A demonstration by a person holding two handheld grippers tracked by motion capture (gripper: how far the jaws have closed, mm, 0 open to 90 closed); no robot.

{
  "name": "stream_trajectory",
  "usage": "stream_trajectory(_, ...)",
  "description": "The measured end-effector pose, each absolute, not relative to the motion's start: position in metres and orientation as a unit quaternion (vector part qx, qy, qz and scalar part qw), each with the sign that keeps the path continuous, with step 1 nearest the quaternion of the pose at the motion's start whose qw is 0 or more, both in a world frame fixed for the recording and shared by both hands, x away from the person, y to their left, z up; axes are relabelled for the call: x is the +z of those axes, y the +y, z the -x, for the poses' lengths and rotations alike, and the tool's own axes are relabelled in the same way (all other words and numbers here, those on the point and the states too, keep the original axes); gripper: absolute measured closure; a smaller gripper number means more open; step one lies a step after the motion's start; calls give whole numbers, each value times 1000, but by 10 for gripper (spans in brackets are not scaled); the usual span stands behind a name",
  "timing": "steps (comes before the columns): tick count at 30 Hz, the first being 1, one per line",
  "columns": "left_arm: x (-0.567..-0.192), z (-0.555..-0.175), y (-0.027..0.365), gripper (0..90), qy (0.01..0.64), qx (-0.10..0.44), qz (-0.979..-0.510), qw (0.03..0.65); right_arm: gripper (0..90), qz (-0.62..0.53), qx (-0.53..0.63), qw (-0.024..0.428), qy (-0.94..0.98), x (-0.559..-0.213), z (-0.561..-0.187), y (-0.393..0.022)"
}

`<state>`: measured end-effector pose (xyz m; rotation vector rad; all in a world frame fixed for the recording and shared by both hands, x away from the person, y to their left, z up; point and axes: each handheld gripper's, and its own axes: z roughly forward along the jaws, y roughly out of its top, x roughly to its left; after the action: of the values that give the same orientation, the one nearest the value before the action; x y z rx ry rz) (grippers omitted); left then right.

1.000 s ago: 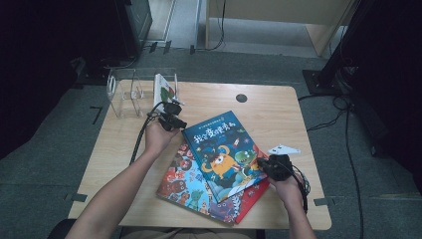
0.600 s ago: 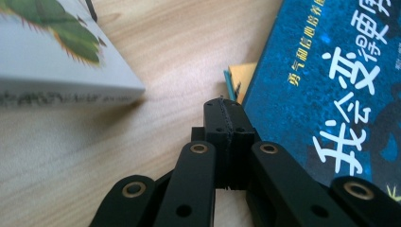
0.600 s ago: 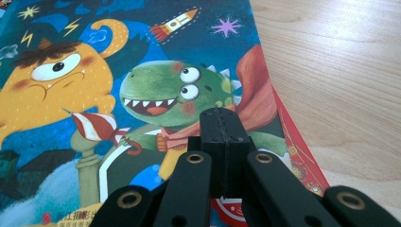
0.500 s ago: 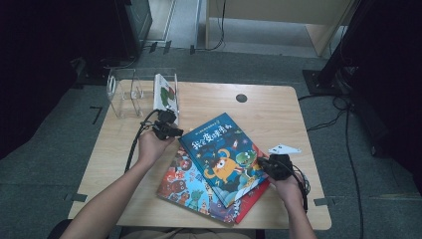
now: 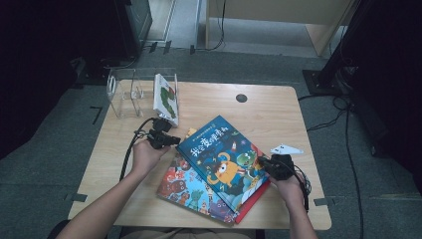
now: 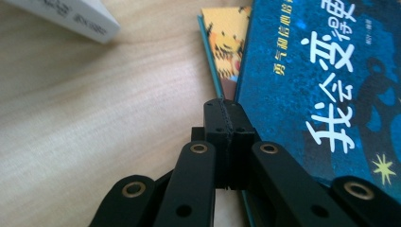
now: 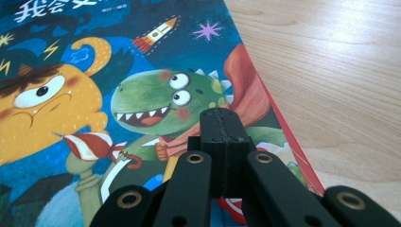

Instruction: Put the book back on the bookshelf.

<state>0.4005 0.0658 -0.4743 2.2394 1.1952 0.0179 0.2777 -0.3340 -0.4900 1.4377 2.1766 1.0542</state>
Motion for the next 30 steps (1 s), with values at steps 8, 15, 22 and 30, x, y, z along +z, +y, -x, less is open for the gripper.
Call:
stream_trajectory(8, -483, -396, 73, 866, 459, -10, -838, 296, 900, -507, 372, 164, 760, -490, -278, -335)
stream_trajectory(15, -472, -403, 82, 852, 464, -16, -827, 318, 900, -512, 375, 158, 756, -490, -271, -342)
stream_trajectory(22, -465, -408, 76, 770, 443, -26, -839, 314, 900, -523, 376, 159, 748, -490, -257, -354)
stream_trajectory(30, -464, -414, 67, 728, 428, -42, -845, 319, 900, -543, 375, 161, 734, -491, -242, -366)
